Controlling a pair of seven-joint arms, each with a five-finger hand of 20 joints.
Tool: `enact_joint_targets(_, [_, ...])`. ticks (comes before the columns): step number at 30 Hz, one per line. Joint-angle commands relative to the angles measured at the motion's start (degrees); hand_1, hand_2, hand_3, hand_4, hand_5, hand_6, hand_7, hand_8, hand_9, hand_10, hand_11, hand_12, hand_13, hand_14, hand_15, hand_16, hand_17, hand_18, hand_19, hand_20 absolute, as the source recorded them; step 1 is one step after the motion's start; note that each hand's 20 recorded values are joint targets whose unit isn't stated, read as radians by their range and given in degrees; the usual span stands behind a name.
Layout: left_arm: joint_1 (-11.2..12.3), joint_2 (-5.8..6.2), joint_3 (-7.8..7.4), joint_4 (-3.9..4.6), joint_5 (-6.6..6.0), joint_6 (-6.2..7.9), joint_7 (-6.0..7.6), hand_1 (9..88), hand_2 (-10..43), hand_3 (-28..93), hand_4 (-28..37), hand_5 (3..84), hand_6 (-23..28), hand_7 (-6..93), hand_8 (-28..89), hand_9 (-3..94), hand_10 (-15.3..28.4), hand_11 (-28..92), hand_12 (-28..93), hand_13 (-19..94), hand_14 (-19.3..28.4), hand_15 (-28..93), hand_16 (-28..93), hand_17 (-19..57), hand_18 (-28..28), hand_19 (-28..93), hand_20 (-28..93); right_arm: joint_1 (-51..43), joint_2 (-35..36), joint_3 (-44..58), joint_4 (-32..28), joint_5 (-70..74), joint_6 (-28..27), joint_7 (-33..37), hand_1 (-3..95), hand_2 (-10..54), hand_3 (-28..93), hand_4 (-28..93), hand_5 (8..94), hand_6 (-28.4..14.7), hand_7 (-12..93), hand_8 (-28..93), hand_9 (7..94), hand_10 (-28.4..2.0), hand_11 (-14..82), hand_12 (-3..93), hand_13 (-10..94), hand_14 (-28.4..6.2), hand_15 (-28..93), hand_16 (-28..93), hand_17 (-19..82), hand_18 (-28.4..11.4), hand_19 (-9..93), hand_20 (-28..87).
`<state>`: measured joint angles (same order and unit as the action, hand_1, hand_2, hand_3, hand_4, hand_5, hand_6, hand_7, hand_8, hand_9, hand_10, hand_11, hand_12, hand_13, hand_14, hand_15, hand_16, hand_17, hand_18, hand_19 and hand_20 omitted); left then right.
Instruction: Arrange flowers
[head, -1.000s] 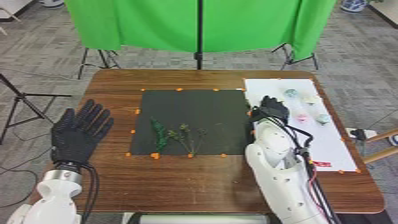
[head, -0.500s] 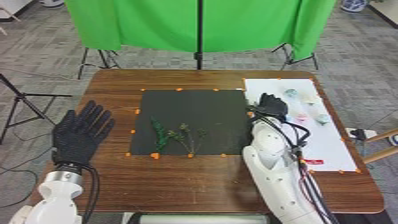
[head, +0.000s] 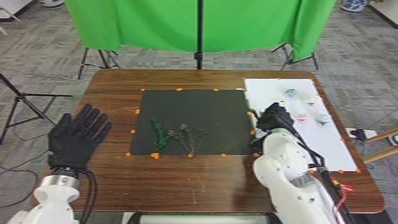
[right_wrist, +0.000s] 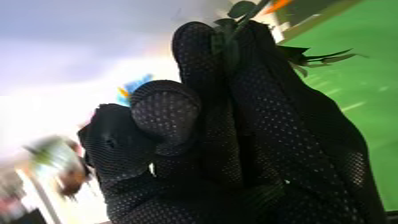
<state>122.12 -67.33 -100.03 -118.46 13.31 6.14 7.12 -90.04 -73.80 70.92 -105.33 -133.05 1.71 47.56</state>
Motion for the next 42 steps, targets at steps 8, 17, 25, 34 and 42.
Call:
enact_joint_targets(8, [0.9,-0.48,-0.18,0.10,-0.21,-0.45,-0.74,29.8,10.0,72,-21.8,43.1,9.3,8.0,-7,37.9,14.3,16,14,31,15.3,37,-2,-3.8,14.9,31,19,-3.5,-0.5,-4.3,-8.4,9.5,-0.7,-9.2,67.1,-9.5,65,-28,70.6,-1.3,46,18,86.4,-9.4,16.9,50.1,78,-9.3,66,42,48,-24.0,93,47])
enact_joint_targets(17, [0.9,-0.71,-0.07,0.22,-0.22,0.10,-0.53,29.8,10.0,72,-21.9,43.1,9.2,8.0,-7,37.9,14.3,16,14,31,15.3,37,-2,-3.8,14.9,31,19,-3.9,-1.9,-2.4,-2.2,9.6,-11.9,-16.2,65.0,-9.5,67,-28,66.4,-0.5,52,15,83.9,-9.2,18.2,51.1,74,-9.1,68,43,45,-21.9,93,46])
enact_joint_targets(25, [0.6,-0.50,-0.24,0.26,-0.17,0.38,-0.59,29.8,10.1,72,-21.8,43.1,9.2,8.0,-7,37.9,14.4,16,14,31,15.3,37,-2,-3.9,14.9,31,19,-3.4,-1.2,-4.0,-2.3,2.2,-12.0,-14.1,62.8,-9.5,68,-27,63.8,-1.6,53,13,81.1,-11.6,18.2,49.1,71,-10.5,67,45,42,-22.7,93,43])
enact_joint_targets(34, [0.6,-0.22,-0.48,0.30,-0.24,0.87,-1.17,30.0,10.2,72,-21.9,43.2,9.2,8.1,-7,37.9,14.4,16,14,30,15.3,37,-2,-3.9,14.9,31,19,-3.9,-0.8,-3.9,-4.8,3.8,-11.2,-10.1,57.8,-9.5,67,-25,63.0,-6.0,23,-7,78.3,-13.4,17.6,46.1,70,-12.4,68,39,41,-24.0,93,39])
enact_joint_targets(42, [0.5,-0.08,-0.21,0.44,-0.45,0.86,-1.33,30.0,10.1,72,-21.8,43.4,8.8,8.5,-7,38.0,14.3,16,14,31,15.2,38,-2,-4.0,15.0,31,19,-6.1,-0.6,-2.9,-7.5,3.5,-10.7,-7.8,52.5,-9.5,70,-25,59.8,-7.4,16,-10,75.0,-15.2,23.8,40.6,69,-13.2,69,38,40,-24.5,93,38])
